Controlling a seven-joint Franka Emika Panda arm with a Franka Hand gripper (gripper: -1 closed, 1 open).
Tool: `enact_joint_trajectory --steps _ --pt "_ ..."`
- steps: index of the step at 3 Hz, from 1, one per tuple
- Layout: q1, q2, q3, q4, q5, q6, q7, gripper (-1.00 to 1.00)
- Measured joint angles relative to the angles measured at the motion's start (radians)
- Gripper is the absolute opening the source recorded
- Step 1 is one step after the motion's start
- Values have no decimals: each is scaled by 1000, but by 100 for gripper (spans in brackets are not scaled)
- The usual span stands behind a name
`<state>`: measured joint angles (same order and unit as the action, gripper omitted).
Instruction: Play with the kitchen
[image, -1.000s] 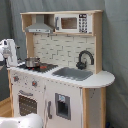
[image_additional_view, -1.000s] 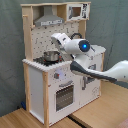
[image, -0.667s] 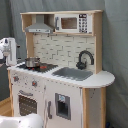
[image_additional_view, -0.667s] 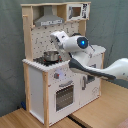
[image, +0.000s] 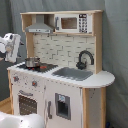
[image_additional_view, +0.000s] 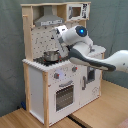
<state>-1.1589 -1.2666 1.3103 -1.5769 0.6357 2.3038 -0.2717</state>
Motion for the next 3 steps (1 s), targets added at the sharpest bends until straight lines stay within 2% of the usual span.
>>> enact_joint_trajectory --steps 1,2,3 --pt "-1 60 6 -8 22 -75 64 100" --pt "-12 103 38 -14 34 -148 128 100" --pt "-36 127 90 -13 57 -212 169 100"
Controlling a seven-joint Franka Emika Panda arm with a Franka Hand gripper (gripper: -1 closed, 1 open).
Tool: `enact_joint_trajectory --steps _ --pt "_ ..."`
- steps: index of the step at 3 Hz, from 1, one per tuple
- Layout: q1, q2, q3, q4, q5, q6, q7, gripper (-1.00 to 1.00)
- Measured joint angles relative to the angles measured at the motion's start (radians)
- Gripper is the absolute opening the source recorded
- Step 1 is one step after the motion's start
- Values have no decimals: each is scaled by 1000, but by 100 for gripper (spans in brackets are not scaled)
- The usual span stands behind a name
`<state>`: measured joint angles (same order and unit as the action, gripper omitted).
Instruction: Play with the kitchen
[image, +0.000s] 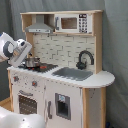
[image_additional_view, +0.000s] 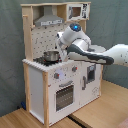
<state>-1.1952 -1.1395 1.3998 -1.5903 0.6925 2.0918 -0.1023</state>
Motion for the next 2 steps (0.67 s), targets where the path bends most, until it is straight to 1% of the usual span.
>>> enact_joint_trajectory --steps 1,2 --pt "-23 5 39 11 67 -58 3 100" --pt "-50 27 41 57 131 -122 1 100"
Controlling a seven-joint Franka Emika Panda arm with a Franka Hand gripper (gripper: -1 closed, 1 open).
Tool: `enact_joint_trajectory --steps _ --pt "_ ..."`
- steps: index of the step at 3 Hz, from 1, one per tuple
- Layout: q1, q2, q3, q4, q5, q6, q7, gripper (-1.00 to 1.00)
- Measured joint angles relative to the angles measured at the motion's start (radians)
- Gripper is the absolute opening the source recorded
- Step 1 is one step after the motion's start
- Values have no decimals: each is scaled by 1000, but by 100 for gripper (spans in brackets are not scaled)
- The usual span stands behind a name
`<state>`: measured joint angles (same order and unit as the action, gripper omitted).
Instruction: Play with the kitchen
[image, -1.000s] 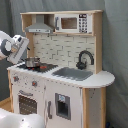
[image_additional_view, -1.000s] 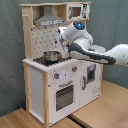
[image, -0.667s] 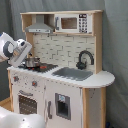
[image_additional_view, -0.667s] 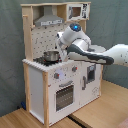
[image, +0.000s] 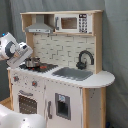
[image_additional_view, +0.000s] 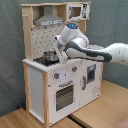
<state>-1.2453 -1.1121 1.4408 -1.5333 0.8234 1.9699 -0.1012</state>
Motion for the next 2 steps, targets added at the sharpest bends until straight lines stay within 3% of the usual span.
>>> enact_joint_trajectory --steps 2 --pt "-86 45 11 159 48 -103 1 100"
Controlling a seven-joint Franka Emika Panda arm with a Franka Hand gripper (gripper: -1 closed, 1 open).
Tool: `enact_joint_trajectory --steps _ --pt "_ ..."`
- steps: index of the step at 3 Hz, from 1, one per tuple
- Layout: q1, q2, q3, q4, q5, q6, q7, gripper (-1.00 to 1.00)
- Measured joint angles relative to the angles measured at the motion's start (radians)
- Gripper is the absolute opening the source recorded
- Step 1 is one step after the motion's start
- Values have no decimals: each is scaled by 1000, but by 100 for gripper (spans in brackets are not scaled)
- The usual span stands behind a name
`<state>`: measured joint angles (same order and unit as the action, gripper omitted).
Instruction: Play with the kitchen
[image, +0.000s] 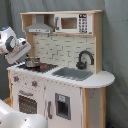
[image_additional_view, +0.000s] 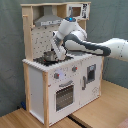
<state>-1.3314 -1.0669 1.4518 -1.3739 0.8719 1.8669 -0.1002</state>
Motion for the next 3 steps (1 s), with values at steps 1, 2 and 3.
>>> enact_joint_trajectory --steps 1,2,3 --pt "-66 3 32 71 28 -29 0 100" --pt "-137 3 76 139 38 -61 0 100" --pt "-183 3 84 202 42 -132 -1 100"
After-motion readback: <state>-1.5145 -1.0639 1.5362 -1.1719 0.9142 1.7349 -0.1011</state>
